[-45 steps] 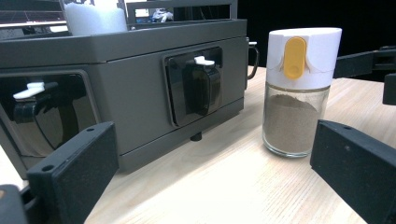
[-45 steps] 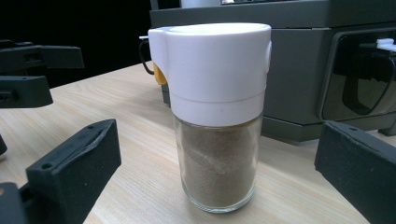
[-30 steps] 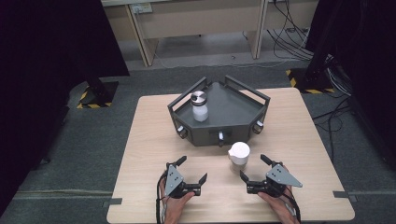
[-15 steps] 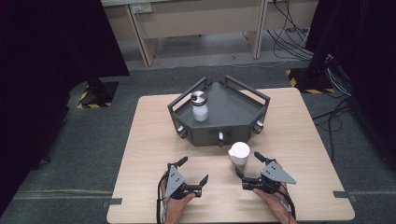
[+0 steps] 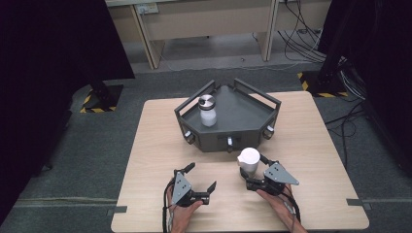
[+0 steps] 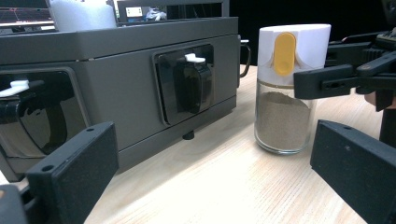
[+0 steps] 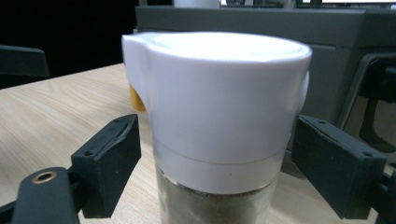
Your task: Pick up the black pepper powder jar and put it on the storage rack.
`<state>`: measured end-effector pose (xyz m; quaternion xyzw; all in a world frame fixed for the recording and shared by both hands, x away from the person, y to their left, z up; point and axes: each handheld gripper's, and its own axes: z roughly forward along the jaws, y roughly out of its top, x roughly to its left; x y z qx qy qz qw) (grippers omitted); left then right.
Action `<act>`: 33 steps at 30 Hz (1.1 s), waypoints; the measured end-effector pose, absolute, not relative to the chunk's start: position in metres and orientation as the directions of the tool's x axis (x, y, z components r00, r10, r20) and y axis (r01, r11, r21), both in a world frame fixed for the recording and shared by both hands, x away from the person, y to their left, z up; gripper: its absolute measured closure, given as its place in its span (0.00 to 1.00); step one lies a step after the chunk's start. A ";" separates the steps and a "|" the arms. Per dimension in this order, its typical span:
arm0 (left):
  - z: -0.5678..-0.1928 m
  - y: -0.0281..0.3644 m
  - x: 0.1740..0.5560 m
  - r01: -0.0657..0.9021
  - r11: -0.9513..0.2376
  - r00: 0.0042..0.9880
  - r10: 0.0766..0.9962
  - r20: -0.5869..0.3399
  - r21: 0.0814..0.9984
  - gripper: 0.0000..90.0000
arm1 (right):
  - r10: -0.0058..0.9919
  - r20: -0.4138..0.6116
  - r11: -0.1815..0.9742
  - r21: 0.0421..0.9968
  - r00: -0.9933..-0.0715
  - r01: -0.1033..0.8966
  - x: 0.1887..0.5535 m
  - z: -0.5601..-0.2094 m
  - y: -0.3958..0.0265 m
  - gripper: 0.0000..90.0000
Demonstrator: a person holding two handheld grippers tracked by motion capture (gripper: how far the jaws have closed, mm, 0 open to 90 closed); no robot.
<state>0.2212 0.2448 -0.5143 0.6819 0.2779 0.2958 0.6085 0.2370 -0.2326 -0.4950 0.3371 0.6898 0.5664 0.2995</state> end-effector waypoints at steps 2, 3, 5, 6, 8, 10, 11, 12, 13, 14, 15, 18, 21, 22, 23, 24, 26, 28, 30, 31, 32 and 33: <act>-0.514 0.245 0.221 0.015 -0.108 0.671 0.738 0.070 0.994 0.01 | 0.806 -0.031 0.134 0.982 -0.592 0.131 0.239 -0.495 -0.231 0.18; -0.514 0.245 0.222 0.016 -0.108 0.672 0.737 0.069 0.994 0.01 | 0.807 -0.031 0.136 0.982 -0.590 0.134 0.239 -0.495 -0.231 0.20; -0.514 0.245 0.222 0.017 -0.107 0.673 0.737 0.068 0.994 0.01 | 0.812 -0.041 0.151 0.978 -0.582 0.142 0.241 -0.494 -0.228 0.22; -0.514 0.245 0.222 0.017 -0.107 0.673 0.736 0.068 0.994 0.01 | 0.814 -0.038 0.152 0.977 -0.580 0.148 0.242 -0.494 -0.227 0.23; -0.514 0.245 0.222 0.016 -0.108 0.673 0.736 0.069 0.994 0.01 | 0.813 -0.026 0.146 0.976 -0.582 0.159 0.244 -0.494 -0.227 0.24; -0.514 0.245 0.222 0.016 -0.109 0.673 0.737 0.070 0.994 0.01 | 0.811 -0.019 0.143 0.976 -0.584 0.166 0.245 -0.494 -0.227 0.24; -0.514 0.246 0.222 0.017 -0.108 0.672 0.737 0.069 0.994 0.01 | 0.810 -0.022 0.145 0.976 -0.586 0.164 0.246 -0.494 -0.227 0.25; -0.514 0.246 0.222 0.017 -0.108 0.672 0.737 0.068 0.994 0.01 | 0.809 -0.022 0.144 0.976 -0.587 0.163 0.246 -0.494 -0.227 0.26; -0.514 0.246 0.222 0.017 -0.109 0.673 0.737 0.070 0.994 0.01 | 0.808 -0.021 0.144 0.976 -0.589 0.162 0.247 -0.494 -0.226 0.27; -0.514 0.246 0.222 0.016 -0.110 0.673 0.736 0.071 0.994 0.01 | 0.806 -0.023 0.145 0.977 -0.592 0.159 0.247 -0.494 -0.227 0.28; -0.514 0.245 0.222 0.016 -0.111 0.673 0.736 0.071 0.994 0.01 | 0.805 -0.024 0.145 0.977 -0.593 0.157 0.247 -0.494 -0.226 0.29; -0.514 0.245 0.222 0.018 -0.110 0.674 0.736 0.069 0.994 0.01 | 0.805 -0.022 0.143 0.977 -0.593 0.157 0.247 -0.494 -0.225 0.33; -0.514 0.246 0.222 0.017 -0.110 0.673 0.737 0.070 0.994 0.01 | 0.808 -0.026 0.144 0.977 -0.589 0.156 0.246 -0.494 -0.223 0.34; -0.514 0.246 0.222 0.017 -0.109 0.672 0.737 0.069 0.994 0.01 | 0.809 -0.024 0.143 0.977 -0.588 0.157 0.246 -0.493 -0.223 0.34; -0.514 0.246 0.222 0.018 -0.109 0.672 0.738 0.068 0.994 0.01 | 0.812 -0.024 0.143 0.977 -0.584 0.159 0.245 -0.493 -0.223 0.34; -0.514 0.246 0.222 0.019 -0.109 0.672 0.738 0.068 0.994 0.01 | 0.813 -0.023 0.142 0.977 -0.582 0.160 0.245 -0.493 -0.222 0.34; -0.514 0.246 0.222 0.019 -0.109 0.672 0.737 0.068 0.994 0.01 | 0.816 -0.012 0.134 0.976 -0.578 0.170 0.244 -0.492 -0.222 0.34; -0.514 0.246 0.222 0.019 -0.110 0.672 0.737 0.069 0.994 0.01 | 0.818 -0.005 0.129 0.976 -0.576 0.174 0.244 -0.491 -0.223 0.34; -0.515 0.246 0.222 0.020 -0.109 0.672 0.738 0.067 0.994 0.01 | 0.820 -0.001 0.124 0.976 -0.572 0.176 0.243 -0.490 -0.224 0.34; -0.515 0.246 0.222 0.020 -0.107 0.671 0.739 0.066 0.994 0.01 | 0.823 0.007 0.116 0.977 -0.568 0.180 0.243 -0.489 -0.225 0.34; -0.515 0.246 0.222 0.021 -0.107 0.671 0.739 0.066 0.994 0.01 | 0.824 0.017 0.107 0.977 -0.567 0.184 0.243 -0.489 -0.226 0.34; -0.515 0.246 0.222 0.020 -0.107 0.670 0.739 0.066 0.994 0.01 | 0.824 0.018 0.104 0.978 -0.566 0.183 0.242 -0.488 -0.226 0.34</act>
